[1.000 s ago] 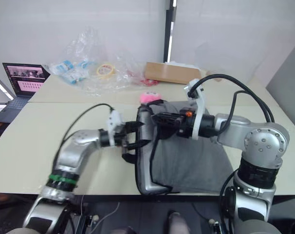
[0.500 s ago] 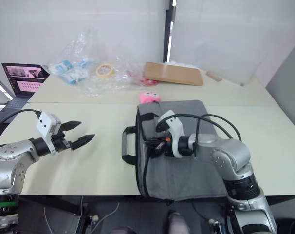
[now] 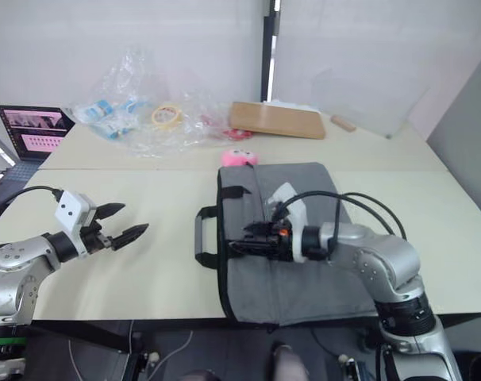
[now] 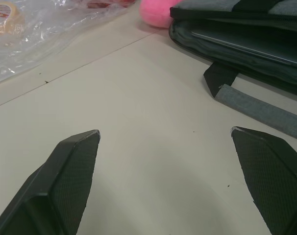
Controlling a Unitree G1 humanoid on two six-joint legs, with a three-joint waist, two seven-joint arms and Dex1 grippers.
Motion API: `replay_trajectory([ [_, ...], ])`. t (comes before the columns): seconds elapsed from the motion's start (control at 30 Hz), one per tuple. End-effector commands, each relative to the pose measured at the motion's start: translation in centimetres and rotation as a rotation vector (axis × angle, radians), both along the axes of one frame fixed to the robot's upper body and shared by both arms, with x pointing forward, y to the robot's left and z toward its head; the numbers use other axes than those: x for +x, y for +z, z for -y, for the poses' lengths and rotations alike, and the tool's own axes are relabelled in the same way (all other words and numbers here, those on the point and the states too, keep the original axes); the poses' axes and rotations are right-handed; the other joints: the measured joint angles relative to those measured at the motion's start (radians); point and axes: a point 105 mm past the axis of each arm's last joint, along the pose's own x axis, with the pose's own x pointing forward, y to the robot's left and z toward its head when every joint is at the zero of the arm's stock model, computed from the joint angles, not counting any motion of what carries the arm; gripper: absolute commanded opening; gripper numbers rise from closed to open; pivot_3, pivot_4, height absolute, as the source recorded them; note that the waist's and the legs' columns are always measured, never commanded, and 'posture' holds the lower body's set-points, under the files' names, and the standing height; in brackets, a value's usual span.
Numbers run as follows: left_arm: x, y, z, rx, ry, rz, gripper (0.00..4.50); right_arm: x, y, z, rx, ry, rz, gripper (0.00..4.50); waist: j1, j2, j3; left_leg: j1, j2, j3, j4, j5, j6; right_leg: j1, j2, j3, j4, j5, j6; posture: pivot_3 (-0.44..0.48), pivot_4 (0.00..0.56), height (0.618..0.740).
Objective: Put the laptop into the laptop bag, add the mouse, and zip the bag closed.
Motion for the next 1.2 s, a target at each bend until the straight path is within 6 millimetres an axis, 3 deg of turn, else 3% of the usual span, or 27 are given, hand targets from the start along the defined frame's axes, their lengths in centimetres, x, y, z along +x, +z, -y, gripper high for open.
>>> replay_trajectory([
  [0.03,-0.1,2.3,-2.0,0.017,0.026,0.056,4.50,1.4,2.8,4.2,-0.013,-0.116,0.166,4.47,0.001,0.000,0.000,0.000,0.000,0.000,0.000,0.000,0.000,0.000,0.000,0.000,0.000,0.000,0.000,0.000,0.150,0.740],
  [0.2,-0.5,3.1,-4.6,0.048,0.041,0.029,4.50,3.0,3.7,11.1,-0.153,-0.263,0.249,4.47,0.002,0.000,0.000,0.000,0.000,0.002,-0.001,0.000,0.000,0.000,0.000,0.000,0.000,0.000,0.000,0.000,0.150,0.740],
  [0.3,-0.5,3.4,-5.6,0.057,0.049,0.015,4.50,3.3,3.7,13.5,-0.202,-0.307,0.256,4.47,0.002,0.000,0.000,-0.001,0.001,0.003,-0.001,0.000,0.001,0.000,0.000,0.000,0.000,0.000,0.000,0.000,0.150,0.740],
  [0.4,-0.9,3.7,-8.3,0.071,0.092,-0.033,4.50,3.5,2.8,19.4,-0.312,-0.440,0.237,4.47,0.003,0.000,0.000,-0.001,0.001,0.004,-0.001,0.000,0.001,0.000,0.000,0.001,0.000,0.000,0.000,0.000,0.150,0.740],
  [0.43,-0.9,3.7,-8.9,0.076,0.102,-0.042,4.50,3.5,2.6,20.5,-0.334,-0.466,0.235,4.47,0.004,0.000,0.000,-0.001,0.001,0.004,-0.001,0.000,0.001,0.000,0.000,0.001,0.000,0.000,0.000,0.000,0.150,0.740],
  [0.53,-0.7,3.9,-9.1,0.073,0.106,-0.031,4.50,4.1,2.5,21.3,-0.347,-0.515,0.254,4.47,0.003,0.000,0.000,0.000,0.001,0.005,-0.002,-0.001,0.002,0.000,0.000,0.001,-0.001,0.000,0.000,0.000,0.150,0.740],
  [0.67,-0.4,3.7,-8.7,0.067,0.097,-0.024,4.50,4.8,2.5,20.2,-0.356,-0.535,0.303,4.47,0.001,0.000,0.000,0.000,0.002,0.003,0.000,-0.001,0.002,0.000,-0.001,0.002,0.001,0.000,0.000,0.000,0.150,0.740],
  [0.73,-0.4,3.5,-8.5,0.064,0.091,-0.025,4.50,5.2,3.4,18.5,-0.292,-0.511,0.395,4.47,-0.002,0.000,0.000,0.000,0.002,0.000,-0.001,-0.001,0.002,0.000,-0.001,0.004,0.001,0.000,0.000,0.000,0.150,0.740],
  [0.83,-0.3,3.6,-8.1,0.052,0.087,-0.020,4.50,5.0,3.7,15.0,-0.242,-0.421,0.343,4.47,-0.002,0.001,0.001,0.000,0.002,-0.001,0.000,-0.001,0.002,0.000,-0.001,0.004,0.002,0.000,0.000,0.000,0.150,0.740],
  [1.03,-0.7,3.2,-6.0,0.041,0.039,-0.017,4.50,3.4,5.2,4.1,-0.104,-0.200,0.318,4.47,-0.003,0.001,0.001,-0.001,0.003,-0.003,0.000,-0.001,0.002,-0.002,-0.001,0.002,0.002,0.000,0.000,0.000,0.150,0.740],
  [1.2,-1.1,2.7,-4.9,0.032,0.024,-0.015,4.50,2.6,5.0,-1.2,-0.073,-0.156,0.313,4.47,0.009,0.001,0.001,-0.003,0.000,-0.003,0.000,-0.001,0.002,-0.005,-0.002,0.002,0.002,0.000,0.000,0.000,0.150,0.740],
])
